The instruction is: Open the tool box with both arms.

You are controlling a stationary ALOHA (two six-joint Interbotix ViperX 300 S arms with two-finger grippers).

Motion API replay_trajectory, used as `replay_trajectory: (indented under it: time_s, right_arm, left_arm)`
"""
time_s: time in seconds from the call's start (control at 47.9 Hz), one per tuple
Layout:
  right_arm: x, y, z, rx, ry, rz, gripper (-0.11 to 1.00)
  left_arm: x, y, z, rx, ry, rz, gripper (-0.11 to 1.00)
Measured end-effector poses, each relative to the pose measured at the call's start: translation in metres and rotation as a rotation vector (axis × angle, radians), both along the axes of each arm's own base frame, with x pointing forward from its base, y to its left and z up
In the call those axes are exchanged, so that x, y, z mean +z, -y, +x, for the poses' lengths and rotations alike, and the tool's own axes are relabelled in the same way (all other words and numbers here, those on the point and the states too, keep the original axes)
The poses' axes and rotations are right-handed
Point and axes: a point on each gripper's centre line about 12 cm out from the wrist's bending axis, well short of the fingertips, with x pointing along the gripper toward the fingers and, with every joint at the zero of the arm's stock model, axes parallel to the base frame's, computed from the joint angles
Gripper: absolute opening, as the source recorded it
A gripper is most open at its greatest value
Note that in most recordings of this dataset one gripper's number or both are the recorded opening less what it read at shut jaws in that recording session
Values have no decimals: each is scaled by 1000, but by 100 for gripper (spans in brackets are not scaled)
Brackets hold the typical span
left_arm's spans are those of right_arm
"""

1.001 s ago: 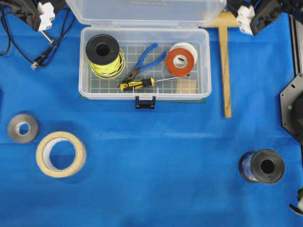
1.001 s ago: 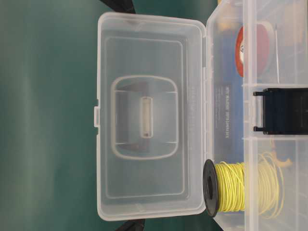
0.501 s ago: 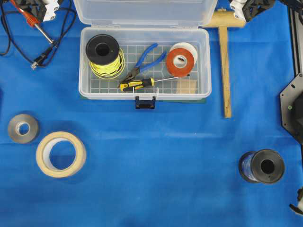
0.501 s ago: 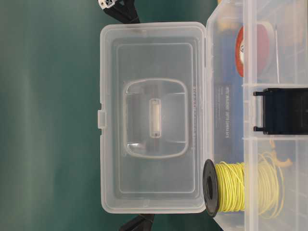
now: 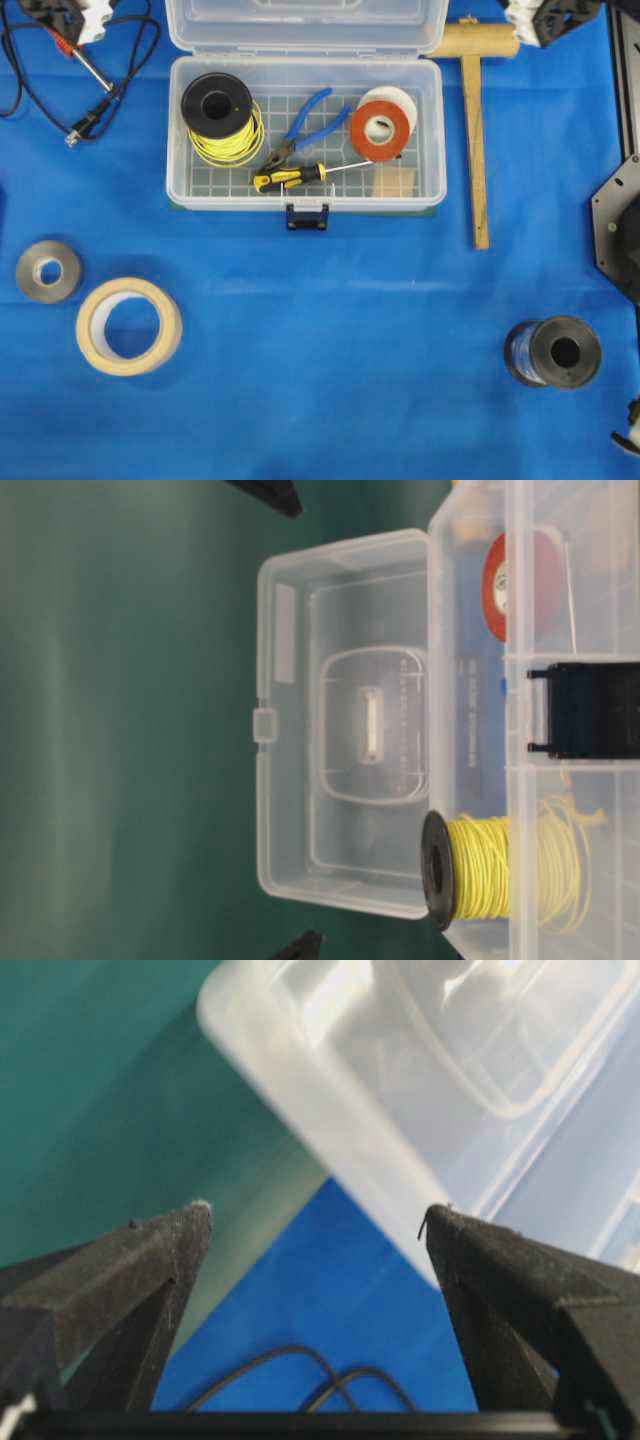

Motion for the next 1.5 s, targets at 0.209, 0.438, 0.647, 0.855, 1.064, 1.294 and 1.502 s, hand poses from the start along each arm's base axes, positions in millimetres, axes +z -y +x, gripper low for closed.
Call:
replay_trajectory:
  time_s: [0.209,0.438,0.647,0.855,1.064,1.294,1.502]
  right_arm:
    - [8,-13,-18,-17,20,-17,86]
    - [9,-14,-19,-20,30,-18,86]
    - [4,-25,-5,45,25,-1,86]
    - [4,-63,26,228,30,0,86]
    - [3,-111,49,432,27,5,86]
    - [2,-154,62,600,26,15,86]
    - [0,-164,56,632,3,26,86]
  left_arm:
    - [4,10,-14,14,28,11,90]
    - [4,13,-14,16,43,-1,90]
    - [4,34,5,-81,53,-15,90]
    - [4,70,30,-236,57,-24,90]
    - [4,116,48,-414,58,-31,90]
    - [2,156,57,-558,60,-54,90]
    - [2,163,54,-579,61,-62,90]
